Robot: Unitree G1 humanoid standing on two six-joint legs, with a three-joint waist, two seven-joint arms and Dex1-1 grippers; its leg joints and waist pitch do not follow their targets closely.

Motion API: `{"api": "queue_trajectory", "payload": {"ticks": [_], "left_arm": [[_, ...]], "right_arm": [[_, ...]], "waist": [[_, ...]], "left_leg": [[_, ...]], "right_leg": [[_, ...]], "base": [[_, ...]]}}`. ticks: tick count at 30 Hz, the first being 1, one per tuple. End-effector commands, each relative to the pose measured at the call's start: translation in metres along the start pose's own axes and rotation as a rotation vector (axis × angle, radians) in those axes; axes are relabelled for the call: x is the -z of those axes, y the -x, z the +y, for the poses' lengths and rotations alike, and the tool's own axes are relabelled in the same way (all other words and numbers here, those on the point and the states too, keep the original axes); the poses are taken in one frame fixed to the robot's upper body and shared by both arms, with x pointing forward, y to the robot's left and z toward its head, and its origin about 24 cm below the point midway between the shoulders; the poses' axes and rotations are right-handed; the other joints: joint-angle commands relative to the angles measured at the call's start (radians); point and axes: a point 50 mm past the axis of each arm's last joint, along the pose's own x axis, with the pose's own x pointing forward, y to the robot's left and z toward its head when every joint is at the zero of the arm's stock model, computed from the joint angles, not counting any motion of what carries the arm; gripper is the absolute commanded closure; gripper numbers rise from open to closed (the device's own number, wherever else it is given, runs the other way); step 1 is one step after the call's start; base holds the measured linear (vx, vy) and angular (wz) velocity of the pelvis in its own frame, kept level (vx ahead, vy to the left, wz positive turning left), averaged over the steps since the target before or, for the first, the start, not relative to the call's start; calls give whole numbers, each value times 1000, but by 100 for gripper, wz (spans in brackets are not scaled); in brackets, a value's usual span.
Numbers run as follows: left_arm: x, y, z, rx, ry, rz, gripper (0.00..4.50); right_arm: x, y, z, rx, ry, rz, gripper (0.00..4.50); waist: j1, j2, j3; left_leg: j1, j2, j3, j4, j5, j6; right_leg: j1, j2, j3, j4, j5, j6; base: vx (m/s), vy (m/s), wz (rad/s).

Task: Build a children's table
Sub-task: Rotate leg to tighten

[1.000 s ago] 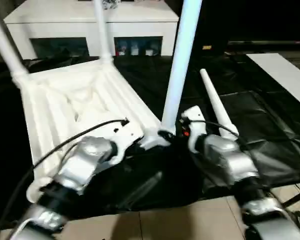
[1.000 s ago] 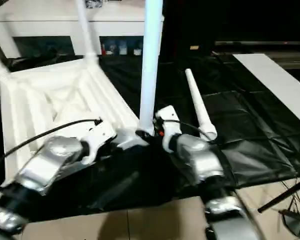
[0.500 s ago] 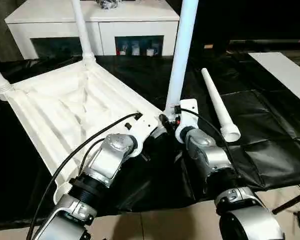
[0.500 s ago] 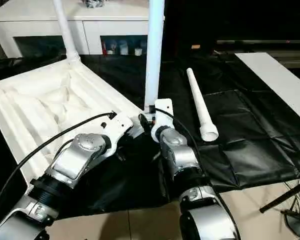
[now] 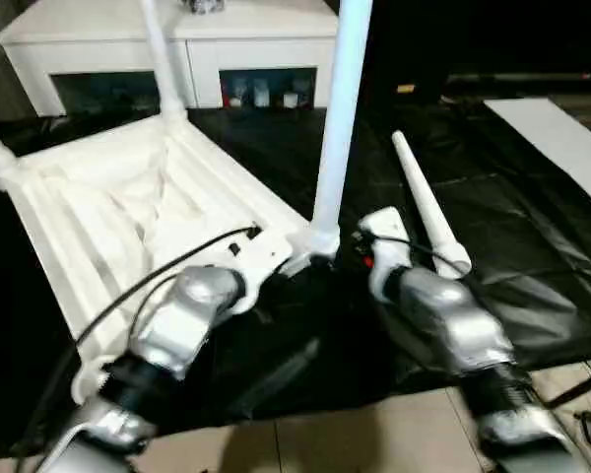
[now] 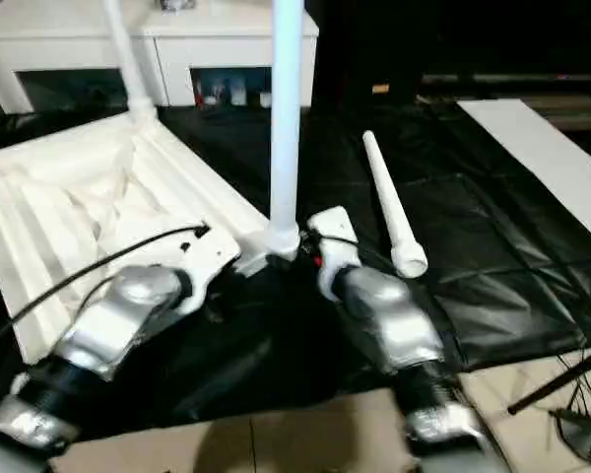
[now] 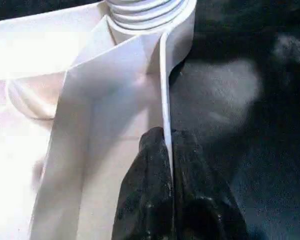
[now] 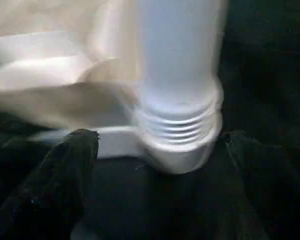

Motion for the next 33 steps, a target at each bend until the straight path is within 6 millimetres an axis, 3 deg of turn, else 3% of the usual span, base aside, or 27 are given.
{"api": "queue_trajectory", "payload": {"ticks": [1, 7, 8, 15, 19, 20, 29, 33], "left_arm": [[18, 1, -10, 100, -24, 60, 450], [21, 27, -24, 407, -98, 32, 450], [21, 29, -24, 419, -95, 36, 450], [24, 34, -17, 416, -110, 54, 450], [23, 36, -16, 422, -111, 53, 450], [23, 36, -16, 420, -110, 53, 450], [23, 35, -14, 411, -115, 57, 450], [24, 35, -14, 409, -115, 58, 450]], "right_arm": [[-7, 9, 6, -132, 49, -16, 3], [-7, 35, -7, -272, 155, 42, 3], [-7, 36, -8, -275, 156, 44, 3], [-10, 36, -12, -311, 205, 82, 3], [-8, 33, -9, -346, 217, 91, 3], [-8, 31, -9, -343, 217, 90, 31], [-4, 12, -1, -349, 210, 81, 88], [-5, 8, -1, -345, 199, 69, 128]], "waist": [[5, 9, -51], [10, 9, -50], [10, 4, -48], [18, 0, -46], [20, -1, -52], [20, -1, -51], [17, 2, -51], [18, 3, -54]], "left_leg": [[3, 12, 1, -66, -183, 34], [9, 15, 5, -64, -181, 46], [11, 15, 7, -64, -190, 47], [10, 14, 6, -66, -202, 27], [9, 12, 6, -61, -155, 40], [8, 12, 7, -61, -150, 43], [8, 11, 6, -61, -170, 33], [9, 11, 6, -60, -153, 35]], "right_leg": [[50, -42, 40, -79, -82, -208], [47, -41, 40, -73, -36, -252], [45, -40, 40, -75, -49, -253], [45, -41, 48, -76, -110, -229], [48, -40, 49, -68, -45, -237], [48, -39, 49, -68, -37, -239], [49, -41, 47, -68, -64, -245], [49, -39, 48, -64, -33, -249]], "base": [[0, 0, 0], [0, 0, 0], [0, 0, 0], [0, 0, 0], [0, 0, 0], [0, 0, 0], [0, 0, 0], [0, 0, 0]]}}
